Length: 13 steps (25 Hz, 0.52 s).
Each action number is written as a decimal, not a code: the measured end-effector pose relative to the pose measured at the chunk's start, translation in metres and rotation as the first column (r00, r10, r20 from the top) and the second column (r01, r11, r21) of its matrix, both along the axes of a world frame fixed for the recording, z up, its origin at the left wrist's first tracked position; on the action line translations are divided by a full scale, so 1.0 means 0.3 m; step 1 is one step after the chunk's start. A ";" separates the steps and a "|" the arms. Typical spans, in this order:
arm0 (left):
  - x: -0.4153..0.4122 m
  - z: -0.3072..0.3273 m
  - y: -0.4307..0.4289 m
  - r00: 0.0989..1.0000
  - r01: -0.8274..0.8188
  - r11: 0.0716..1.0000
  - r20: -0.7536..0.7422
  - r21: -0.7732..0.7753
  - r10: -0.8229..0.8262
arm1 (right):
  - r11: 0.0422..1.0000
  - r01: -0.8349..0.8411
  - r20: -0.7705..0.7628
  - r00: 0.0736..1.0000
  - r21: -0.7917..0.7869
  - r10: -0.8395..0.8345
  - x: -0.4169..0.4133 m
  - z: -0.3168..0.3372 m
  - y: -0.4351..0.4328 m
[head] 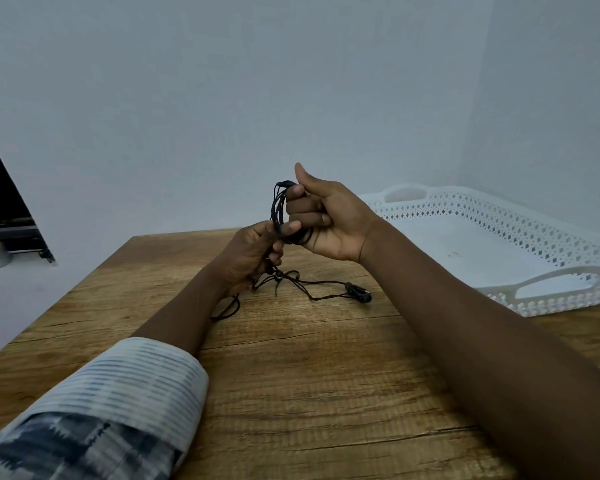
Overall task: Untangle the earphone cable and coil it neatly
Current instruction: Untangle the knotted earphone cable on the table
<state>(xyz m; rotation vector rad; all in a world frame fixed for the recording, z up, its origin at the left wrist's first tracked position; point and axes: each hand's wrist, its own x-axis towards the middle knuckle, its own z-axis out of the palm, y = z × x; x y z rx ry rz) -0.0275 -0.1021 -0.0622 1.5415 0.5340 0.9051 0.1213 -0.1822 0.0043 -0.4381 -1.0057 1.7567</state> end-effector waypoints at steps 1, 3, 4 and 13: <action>0.001 0.001 -0.011 1.000 0.028 1.000 -0.014 0.000 -0.028 | 0.999 0.029 -0.086 0.996 0.016 -0.027 -0.007 0.002 0.006; 0.007 -0.001 -0.030 0.995 0.090 0.996 -0.050 0.012 -0.089 | 0.988 0.148 -0.238 0.962 0.034 -0.136 -0.008 0.008 0.023; 0.012 -0.002 -0.036 0.992 0.107 0.994 -0.070 0.012 -0.106 | 0.975 0.219 -0.276 0.940 0.038 -0.200 -0.003 0.011 0.029; 0.037 0.053 -0.080 0.930 0.149 0.969 -0.362 0.195 -0.070 | 0.607 0.591 0.211 0.601 0.532 -0.771 0.001 -0.031 0.035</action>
